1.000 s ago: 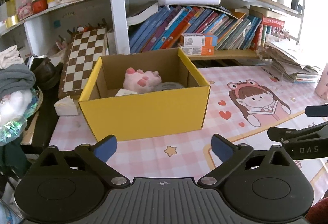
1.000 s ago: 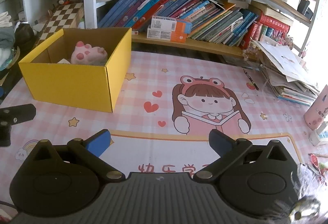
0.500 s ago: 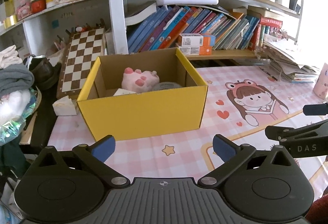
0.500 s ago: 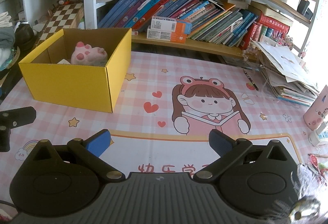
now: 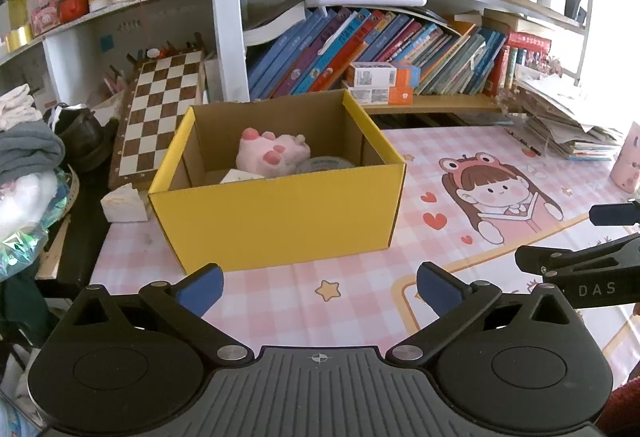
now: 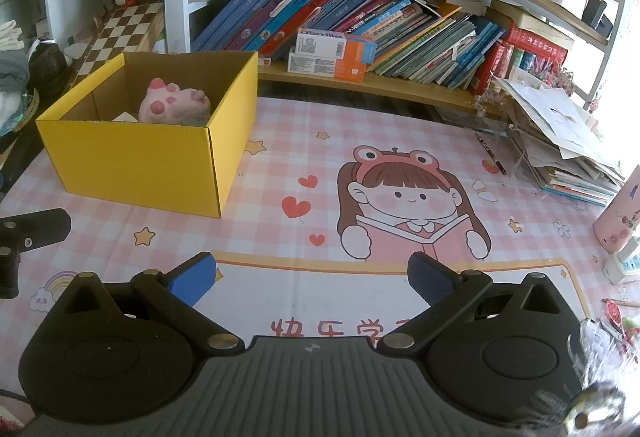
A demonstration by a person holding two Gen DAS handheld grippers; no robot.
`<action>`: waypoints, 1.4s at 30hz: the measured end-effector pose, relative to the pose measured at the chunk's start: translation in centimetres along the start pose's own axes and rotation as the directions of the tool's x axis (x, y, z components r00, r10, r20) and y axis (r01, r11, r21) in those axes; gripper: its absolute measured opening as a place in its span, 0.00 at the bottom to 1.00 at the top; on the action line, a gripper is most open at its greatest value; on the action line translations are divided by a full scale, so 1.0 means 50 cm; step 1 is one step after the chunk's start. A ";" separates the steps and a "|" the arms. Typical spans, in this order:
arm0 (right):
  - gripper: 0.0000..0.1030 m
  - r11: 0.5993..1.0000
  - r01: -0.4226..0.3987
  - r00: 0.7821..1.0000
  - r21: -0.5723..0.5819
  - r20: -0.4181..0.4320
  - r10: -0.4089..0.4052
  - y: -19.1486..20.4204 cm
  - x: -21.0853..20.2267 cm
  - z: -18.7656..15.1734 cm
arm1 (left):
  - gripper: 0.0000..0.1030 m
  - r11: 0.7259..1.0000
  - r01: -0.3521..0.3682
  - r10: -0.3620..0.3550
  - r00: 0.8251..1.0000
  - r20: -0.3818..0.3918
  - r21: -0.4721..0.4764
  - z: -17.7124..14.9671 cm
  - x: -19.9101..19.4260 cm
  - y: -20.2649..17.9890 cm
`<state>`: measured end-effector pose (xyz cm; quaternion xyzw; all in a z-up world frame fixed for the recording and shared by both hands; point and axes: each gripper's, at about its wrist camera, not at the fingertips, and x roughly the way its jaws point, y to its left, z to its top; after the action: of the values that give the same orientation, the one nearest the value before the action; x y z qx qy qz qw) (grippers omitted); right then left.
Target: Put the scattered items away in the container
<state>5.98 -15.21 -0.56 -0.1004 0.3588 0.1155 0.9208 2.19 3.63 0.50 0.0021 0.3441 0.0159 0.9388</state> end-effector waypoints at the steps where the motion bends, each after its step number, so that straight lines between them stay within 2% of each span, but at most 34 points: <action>1: 1.00 1.000 0.000 1.000 0.000 0.000 0.000 0.000 0.000 0.000 | 1.00 1.000 0.001 -0.001 1.000 0.000 0.000 0.000 0.000 0.000; 32: 1.00 1.000 -0.001 1.000 -0.003 -0.013 0.001 0.004 0.013 0.004 | 1.00 1.000 0.012 -0.011 1.000 -0.015 0.012 0.004 0.011 -0.002; 42: 1.00 1.000 -0.003 1.000 -0.005 -0.023 0.003 0.005 0.021 0.007 | 1.00 1.000 0.022 -0.022 1.000 -0.013 -0.010 0.004 0.014 0.008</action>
<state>6.88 -14.76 -1.06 -0.1036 0.3692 0.1165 0.9162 2.85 4.04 0.18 -0.0066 0.3502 0.0072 0.9366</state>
